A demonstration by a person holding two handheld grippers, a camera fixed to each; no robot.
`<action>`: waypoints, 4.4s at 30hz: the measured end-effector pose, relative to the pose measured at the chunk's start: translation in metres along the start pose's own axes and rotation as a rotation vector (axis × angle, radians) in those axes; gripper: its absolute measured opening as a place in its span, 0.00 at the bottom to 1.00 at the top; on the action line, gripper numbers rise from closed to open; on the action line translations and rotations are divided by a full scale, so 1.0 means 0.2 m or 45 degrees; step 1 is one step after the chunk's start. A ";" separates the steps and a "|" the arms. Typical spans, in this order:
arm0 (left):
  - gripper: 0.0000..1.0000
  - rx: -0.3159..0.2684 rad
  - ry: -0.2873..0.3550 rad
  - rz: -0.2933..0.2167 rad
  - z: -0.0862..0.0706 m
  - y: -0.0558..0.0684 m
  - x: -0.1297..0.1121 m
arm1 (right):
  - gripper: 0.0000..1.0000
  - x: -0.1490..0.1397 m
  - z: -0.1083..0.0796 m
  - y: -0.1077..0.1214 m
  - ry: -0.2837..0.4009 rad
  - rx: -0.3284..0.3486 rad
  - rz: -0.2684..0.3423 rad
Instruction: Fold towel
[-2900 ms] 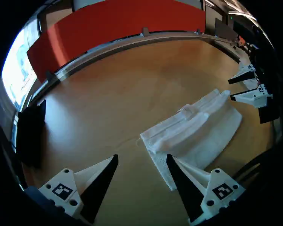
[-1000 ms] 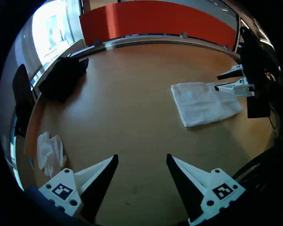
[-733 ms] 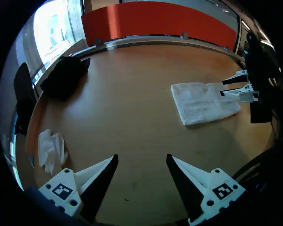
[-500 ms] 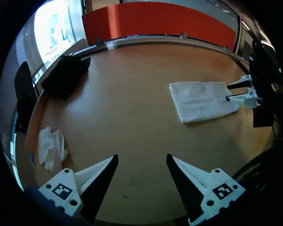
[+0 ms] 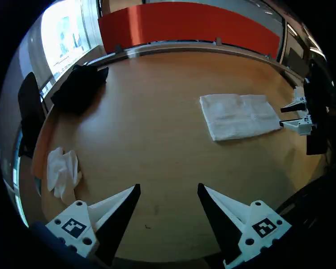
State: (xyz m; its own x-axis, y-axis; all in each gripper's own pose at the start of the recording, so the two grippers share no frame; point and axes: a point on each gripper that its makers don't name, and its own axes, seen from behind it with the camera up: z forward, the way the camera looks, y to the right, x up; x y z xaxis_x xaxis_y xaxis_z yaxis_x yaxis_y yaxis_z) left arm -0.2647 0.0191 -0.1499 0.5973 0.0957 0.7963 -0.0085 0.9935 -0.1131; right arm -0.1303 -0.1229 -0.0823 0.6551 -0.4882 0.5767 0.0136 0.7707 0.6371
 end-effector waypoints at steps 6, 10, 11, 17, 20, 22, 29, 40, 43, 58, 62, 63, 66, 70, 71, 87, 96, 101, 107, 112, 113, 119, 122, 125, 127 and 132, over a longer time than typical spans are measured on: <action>0.95 0.005 0.001 -0.003 -0.01 0.00 -0.01 | 0.96 -0.06 -0.02 0.03 -0.006 -0.001 0.005; 0.94 0.006 0.000 -0.009 -0.02 0.00 -0.02 | 0.92 -0.10 -0.02 0.05 -0.014 -0.006 0.011; 0.95 0.007 0.001 -0.010 -0.02 0.00 -0.02 | 0.89 -0.11 -0.02 0.05 -0.019 -0.006 0.013; 0.95 0.010 0.001 -0.016 -0.03 -0.01 -0.02 | 0.69 -0.17 -0.01 0.06 -0.049 0.013 0.014; 0.95 0.015 0.000 -0.020 -0.04 -0.01 -0.03 | 0.61 -0.19 -0.01 0.04 -0.062 0.046 0.002; 0.95 0.015 -0.001 -0.021 -0.04 -0.01 -0.03 | 0.55 -0.20 -0.01 0.04 -0.070 0.061 -0.010; 0.95 0.015 -0.005 -0.025 -0.04 -0.01 -0.05 | 0.36 -0.20 0.00 0.04 -0.084 0.082 -0.047; 0.95 0.017 -0.002 -0.035 -0.04 -0.01 -0.05 | 0.07 -0.20 0.02 0.03 -0.091 0.092 -0.083; 0.95 0.020 -0.001 -0.036 -0.05 -0.01 -0.05 | 0.04 -0.19 0.01 0.03 -0.082 0.089 -0.069; 0.94 0.018 0.009 -0.045 -0.06 -0.01 -0.04 | 0.04 0.08 -0.10 0.05 0.036 0.037 -0.109; 0.95 0.018 0.012 -0.045 -0.06 -0.01 -0.03 | 0.04 0.13 -0.13 0.05 0.055 0.028 -0.133; 0.95 0.018 0.013 -0.044 -0.06 -0.01 -0.03 | 0.04 0.14 -0.13 0.05 0.060 0.025 -0.136; 0.95 0.018 0.016 -0.043 -0.06 -0.01 -0.02 | 0.04 0.17 -0.15 0.06 0.071 0.019 -0.140; 0.95 0.023 0.018 -0.044 -0.06 -0.02 -0.02 | 0.04 0.20 -0.18 0.08 0.090 0.004 -0.136; 0.95 0.024 0.018 -0.045 -0.06 -0.02 -0.02 | 0.04 0.21 -0.19 0.08 0.095 0.001 -0.136; 0.95 0.026 0.026 -0.070 -0.08 -0.03 -0.02 | 0.04 0.46 -0.13 -0.07 0.169 0.087 -0.222; 0.95 0.030 0.036 -0.104 -0.11 -0.04 -0.02 | 0.04 0.67 -0.01 -0.31 0.214 0.206 -0.305; 0.95 0.031 0.039 -0.125 -0.13 -0.04 -0.04 | 0.04 0.73 0.06 -0.46 0.216 0.280 -0.351; 0.95 0.039 0.042 -0.151 -0.15 -0.05 -0.06 | 0.04 0.74 0.16 -0.63 0.189 0.351 -0.380; 0.95 0.052 0.046 -0.164 -0.17 -0.07 -0.07 | 0.04 0.72 0.23 -0.71 0.158 0.386 -0.374; 0.95 0.055 0.046 -0.165 -0.18 -0.07 -0.07 | 0.04 0.71 0.25 -0.72 0.151 0.390 -0.372; 0.94 0.061 0.047 -0.182 -0.18 -0.10 -0.08 | 0.05 0.67 0.29 -0.75 0.120 0.402 -0.369; 0.95 0.064 0.045 -0.183 -0.18 -0.10 -0.08 | 0.06 0.67 0.29 -0.76 0.117 0.412 -0.367; 0.95 0.065 0.043 -0.178 -0.18 -0.11 -0.09 | 0.10 0.66 0.29 -0.78 0.116 0.421 -0.361; 0.95 0.066 0.041 -0.174 -0.18 -0.11 -0.09 | 0.17 0.66 0.29 -0.78 0.117 0.422 -0.355; 0.95 0.068 0.038 -0.169 -0.19 -0.11 -0.10 | 0.66 0.64 0.28 -0.79 0.122 0.420 -0.333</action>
State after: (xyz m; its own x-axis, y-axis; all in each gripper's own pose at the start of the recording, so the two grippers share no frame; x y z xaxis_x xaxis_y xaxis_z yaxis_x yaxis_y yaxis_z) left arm -0.2465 -0.0078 -0.1856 0.6197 -0.0377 0.7839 0.0301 0.9993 0.0243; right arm -0.0917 -0.3296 -0.0799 0.7289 -0.5976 0.3340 -0.0438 0.4461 0.8939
